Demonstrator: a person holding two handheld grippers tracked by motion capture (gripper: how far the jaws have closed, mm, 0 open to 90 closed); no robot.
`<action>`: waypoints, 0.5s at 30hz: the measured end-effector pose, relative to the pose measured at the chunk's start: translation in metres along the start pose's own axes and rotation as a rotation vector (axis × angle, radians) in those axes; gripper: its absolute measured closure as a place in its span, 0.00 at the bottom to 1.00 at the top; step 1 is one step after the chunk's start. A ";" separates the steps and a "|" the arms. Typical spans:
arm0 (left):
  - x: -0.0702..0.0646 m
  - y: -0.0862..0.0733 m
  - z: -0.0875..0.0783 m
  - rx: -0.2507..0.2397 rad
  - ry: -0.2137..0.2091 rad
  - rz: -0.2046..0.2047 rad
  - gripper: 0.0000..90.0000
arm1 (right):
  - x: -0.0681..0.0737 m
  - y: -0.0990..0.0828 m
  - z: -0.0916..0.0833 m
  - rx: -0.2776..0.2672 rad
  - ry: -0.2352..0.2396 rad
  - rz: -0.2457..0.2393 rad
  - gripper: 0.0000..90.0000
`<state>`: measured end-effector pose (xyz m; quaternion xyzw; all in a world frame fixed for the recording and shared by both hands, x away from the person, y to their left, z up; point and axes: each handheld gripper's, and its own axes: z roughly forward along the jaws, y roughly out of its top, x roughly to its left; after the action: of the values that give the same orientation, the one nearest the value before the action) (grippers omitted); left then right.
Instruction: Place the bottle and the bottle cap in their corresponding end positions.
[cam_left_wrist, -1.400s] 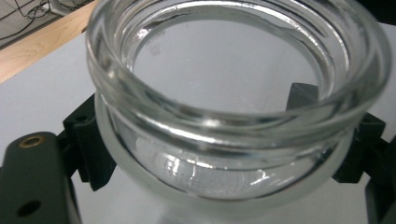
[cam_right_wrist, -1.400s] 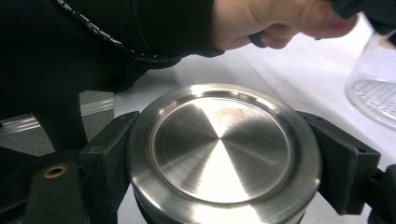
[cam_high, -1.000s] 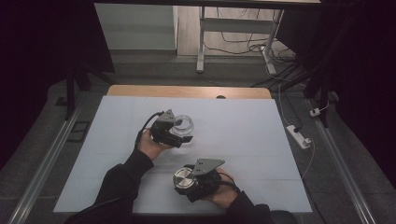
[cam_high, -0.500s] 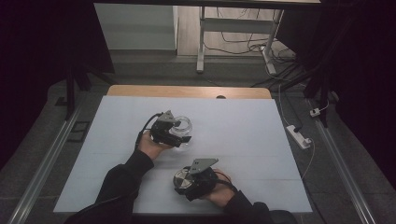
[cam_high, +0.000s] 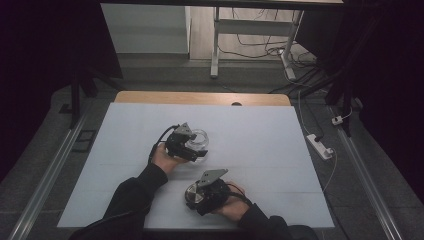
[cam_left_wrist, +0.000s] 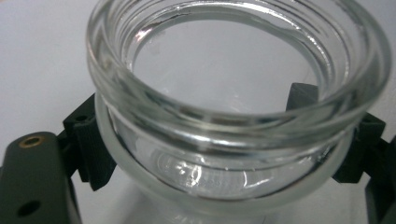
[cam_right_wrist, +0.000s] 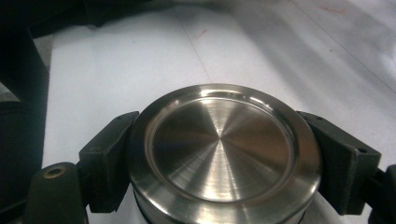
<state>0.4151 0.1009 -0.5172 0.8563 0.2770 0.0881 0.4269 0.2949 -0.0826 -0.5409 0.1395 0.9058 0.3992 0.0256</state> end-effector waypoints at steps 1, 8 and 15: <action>-0.001 0.000 0.000 -0.001 0.002 0.007 0.17 | 0.001 0.000 0.000 0.001 -0.004 -0.004 0.20; -0.002 -0.002 0.002 -0.016 0.016 0.012 0.17 | 0.003 0.001 0.001 0.023 -0.027 -0.049 0.20; -0.004 -0.006 0.002 -0.020 0.027 0.048 0.17 | 0.002 0.001 0.002 0.035 -0.045 -0.077 0.19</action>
<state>0.4102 0.1001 -0.5225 0.8572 0.2611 0.1128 0.4293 0.2935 -0.0803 -0.5413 0.1137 0.9165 0.3789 0.0590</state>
